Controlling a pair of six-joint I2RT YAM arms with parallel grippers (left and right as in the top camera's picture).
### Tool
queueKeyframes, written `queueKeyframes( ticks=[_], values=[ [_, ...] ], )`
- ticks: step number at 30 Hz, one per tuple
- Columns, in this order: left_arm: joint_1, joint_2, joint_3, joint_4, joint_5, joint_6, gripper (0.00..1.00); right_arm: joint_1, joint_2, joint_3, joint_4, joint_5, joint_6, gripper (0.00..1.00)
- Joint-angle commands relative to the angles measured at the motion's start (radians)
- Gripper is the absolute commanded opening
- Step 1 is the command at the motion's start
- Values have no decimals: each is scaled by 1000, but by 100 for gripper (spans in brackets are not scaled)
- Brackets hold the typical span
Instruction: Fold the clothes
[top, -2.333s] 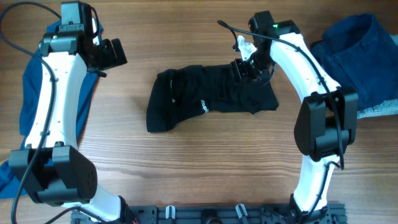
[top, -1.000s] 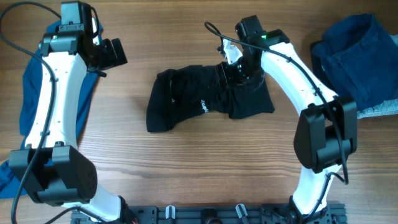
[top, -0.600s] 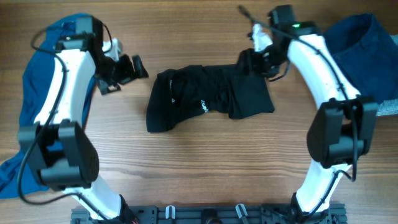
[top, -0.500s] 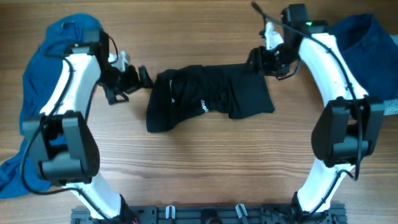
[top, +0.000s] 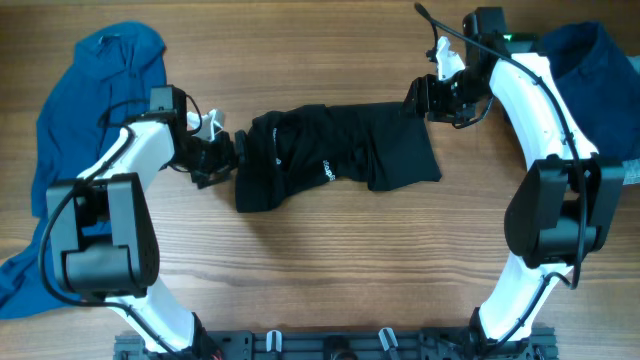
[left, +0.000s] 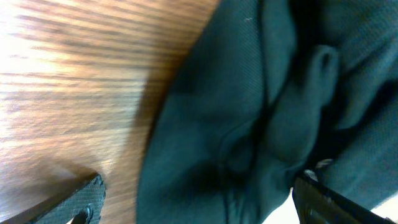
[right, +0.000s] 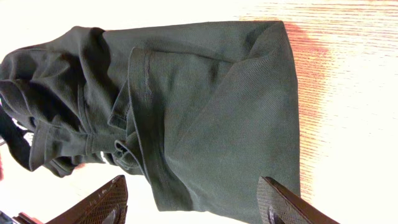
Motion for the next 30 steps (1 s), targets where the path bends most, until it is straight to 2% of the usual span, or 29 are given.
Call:
queueKeyframes(
  ticks=[1,2,8,14,18,19,20,23,24,30],
  values=[
    [-2,26,-74,82,55,22,88,1,-21,23,-5,7,-16,67],
    [-3,26,-75,96,72,22,85,1,-21,23,-8,7,-14,67],
    [-46,26,-75,177,109,4,84,1,-21,23,-21,7,-14,67],
    [-125,26,-75,327,128,-121,79,1,-21,23,-32,8,-14,67],
    [-130,26,-75,365,192,-121,79,0,-21,23,-38,11,-15,67],
    [-130,26,-75,368,191,-121,74,0,-21,23,-38,11,-15,67],
    [-130,26,-75,371,191,-121,62,1,-21,23,-38,11,-14,67],
    [-124,26,-74,375,190,-121,9,1,-21,23,-39,11,-14,67],
    [-116,23,-74,374,191,-121,4,1,-21,23,-39,11,-14,67],
    [-3,-66,-74,339,195,-139,4,1,-21,23,-53,20,-21,67]
  ],
)
